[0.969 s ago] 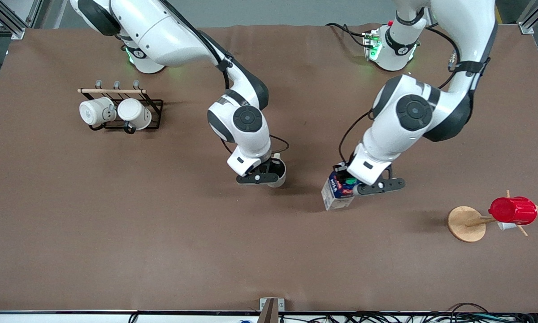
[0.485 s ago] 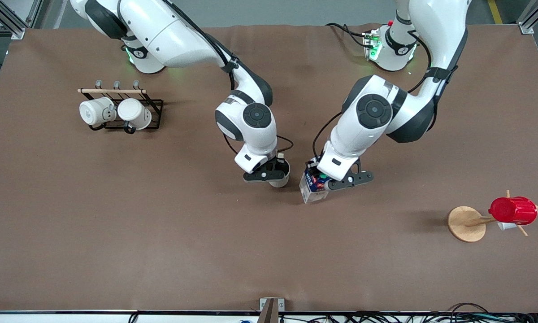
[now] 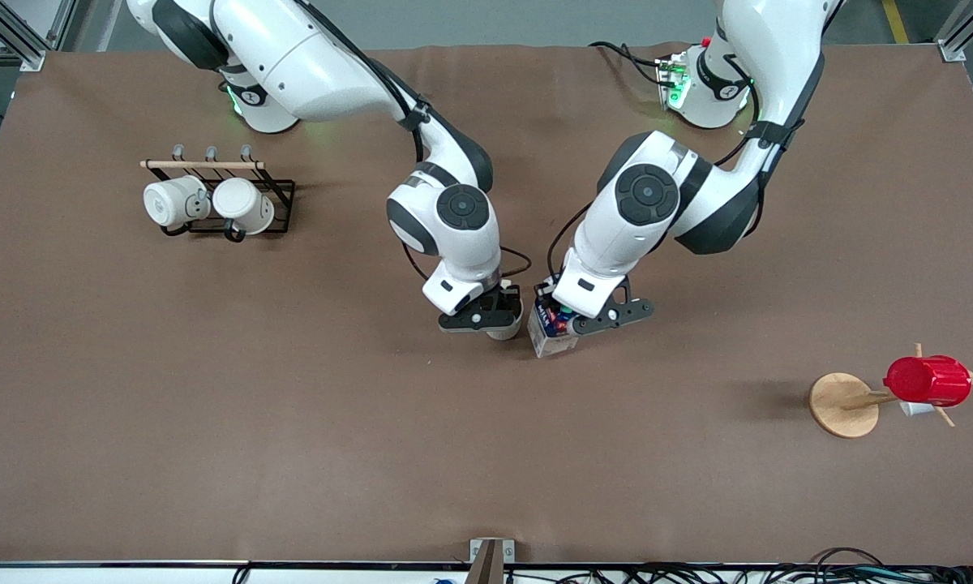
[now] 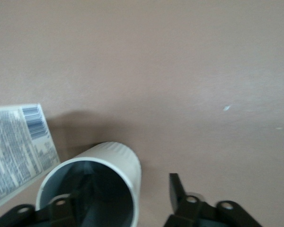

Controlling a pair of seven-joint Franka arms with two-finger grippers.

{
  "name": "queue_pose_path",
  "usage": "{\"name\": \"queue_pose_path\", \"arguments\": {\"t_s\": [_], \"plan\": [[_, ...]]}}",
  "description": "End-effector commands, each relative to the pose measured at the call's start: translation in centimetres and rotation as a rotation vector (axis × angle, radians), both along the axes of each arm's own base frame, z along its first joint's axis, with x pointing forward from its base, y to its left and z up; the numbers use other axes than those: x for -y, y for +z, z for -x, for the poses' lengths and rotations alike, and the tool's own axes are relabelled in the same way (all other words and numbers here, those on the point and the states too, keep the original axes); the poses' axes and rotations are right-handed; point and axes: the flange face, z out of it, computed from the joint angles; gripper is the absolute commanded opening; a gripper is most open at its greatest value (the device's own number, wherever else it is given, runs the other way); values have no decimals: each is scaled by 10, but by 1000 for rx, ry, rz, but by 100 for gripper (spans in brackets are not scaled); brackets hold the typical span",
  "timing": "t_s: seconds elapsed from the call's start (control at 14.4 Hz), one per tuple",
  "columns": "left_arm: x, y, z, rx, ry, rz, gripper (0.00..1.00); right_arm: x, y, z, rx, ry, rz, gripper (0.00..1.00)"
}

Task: Place cup and milk on table
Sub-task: 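Carry the carton and the mug toward each other at the table middle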

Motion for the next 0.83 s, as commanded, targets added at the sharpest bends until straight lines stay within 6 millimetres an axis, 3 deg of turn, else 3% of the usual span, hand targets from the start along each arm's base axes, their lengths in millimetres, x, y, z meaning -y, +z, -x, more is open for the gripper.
{"name": "queue_pose_path", "arguments": {"t_s": [0.0, 0.14, 0.42, 0.62, 0.69, 0.76], "plan": [[9, -2, 7, -41, -19, -21, 39, 52, 73, -14, 5, -56, 62, 100], [12, -15, 8, -59, -28, -27, 39, 106, 115, -24, 21, -66, 79, 100], [25, -29, 17, -76, -67, -35, 40, 244, 202, -49, 67, -178, 113, 100], [27, -38, 18, -87, -78, -39, 41, 320, 246, -60, 83, -281, 99, 100], [27, -39, 18, -88, -80, -39, 46, 344, 257, -60, 76, -261, 109, 100], [27, -39, 18, -88, -80, -39, 63, 368, 270, -57, 56, -248, 104, 100]]}}
